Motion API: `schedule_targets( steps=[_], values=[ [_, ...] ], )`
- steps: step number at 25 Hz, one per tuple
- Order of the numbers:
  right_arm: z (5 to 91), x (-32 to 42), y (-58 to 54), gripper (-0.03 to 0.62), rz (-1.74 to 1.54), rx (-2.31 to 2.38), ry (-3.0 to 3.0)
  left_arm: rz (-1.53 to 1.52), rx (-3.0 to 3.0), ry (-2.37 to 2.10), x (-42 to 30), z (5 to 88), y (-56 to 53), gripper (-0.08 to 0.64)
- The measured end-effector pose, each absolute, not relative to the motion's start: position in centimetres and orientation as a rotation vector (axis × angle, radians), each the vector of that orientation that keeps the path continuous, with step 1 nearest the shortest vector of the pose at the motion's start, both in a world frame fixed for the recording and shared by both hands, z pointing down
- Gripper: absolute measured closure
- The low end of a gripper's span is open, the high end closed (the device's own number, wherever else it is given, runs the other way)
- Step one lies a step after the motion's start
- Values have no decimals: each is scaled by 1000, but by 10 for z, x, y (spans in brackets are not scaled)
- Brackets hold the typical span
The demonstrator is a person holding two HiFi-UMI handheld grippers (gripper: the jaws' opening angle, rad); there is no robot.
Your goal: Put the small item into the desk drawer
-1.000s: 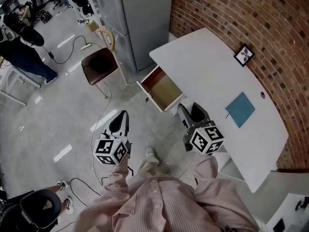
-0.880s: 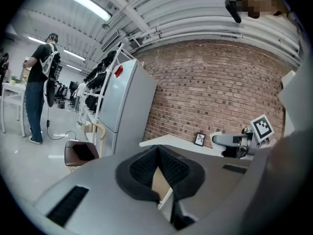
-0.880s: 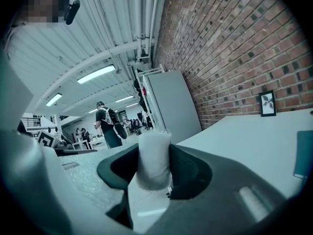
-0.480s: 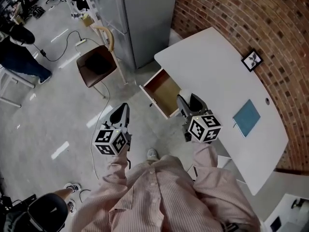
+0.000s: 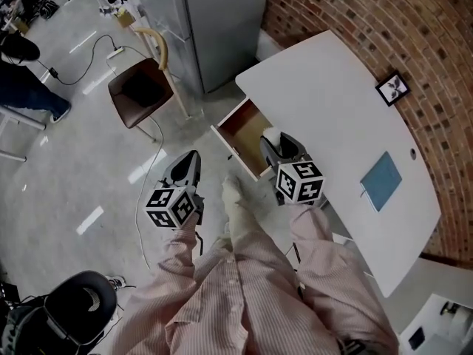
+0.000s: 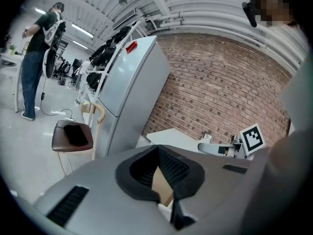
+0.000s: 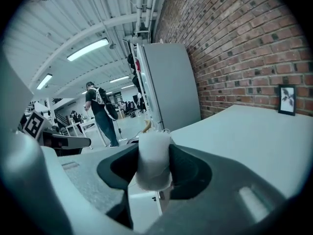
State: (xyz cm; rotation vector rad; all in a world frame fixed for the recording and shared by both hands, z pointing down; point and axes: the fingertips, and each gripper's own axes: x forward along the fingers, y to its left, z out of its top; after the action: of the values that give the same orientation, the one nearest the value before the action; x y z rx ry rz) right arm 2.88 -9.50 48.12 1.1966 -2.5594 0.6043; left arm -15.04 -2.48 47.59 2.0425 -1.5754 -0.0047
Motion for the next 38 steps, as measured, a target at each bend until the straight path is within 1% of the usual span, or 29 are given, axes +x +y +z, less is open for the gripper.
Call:
schedule_targets(
  steps=[27, 38],
  values=[
    [656, -43, -194, 414, 714, 899, -2229, 193, 1778, -1305, -155, 623, -153, 560],
    [745, -51, -223, 414, 711, 850, -2080, 270, 1688, -1251, -154, 691, -162, 558]
  ],
)
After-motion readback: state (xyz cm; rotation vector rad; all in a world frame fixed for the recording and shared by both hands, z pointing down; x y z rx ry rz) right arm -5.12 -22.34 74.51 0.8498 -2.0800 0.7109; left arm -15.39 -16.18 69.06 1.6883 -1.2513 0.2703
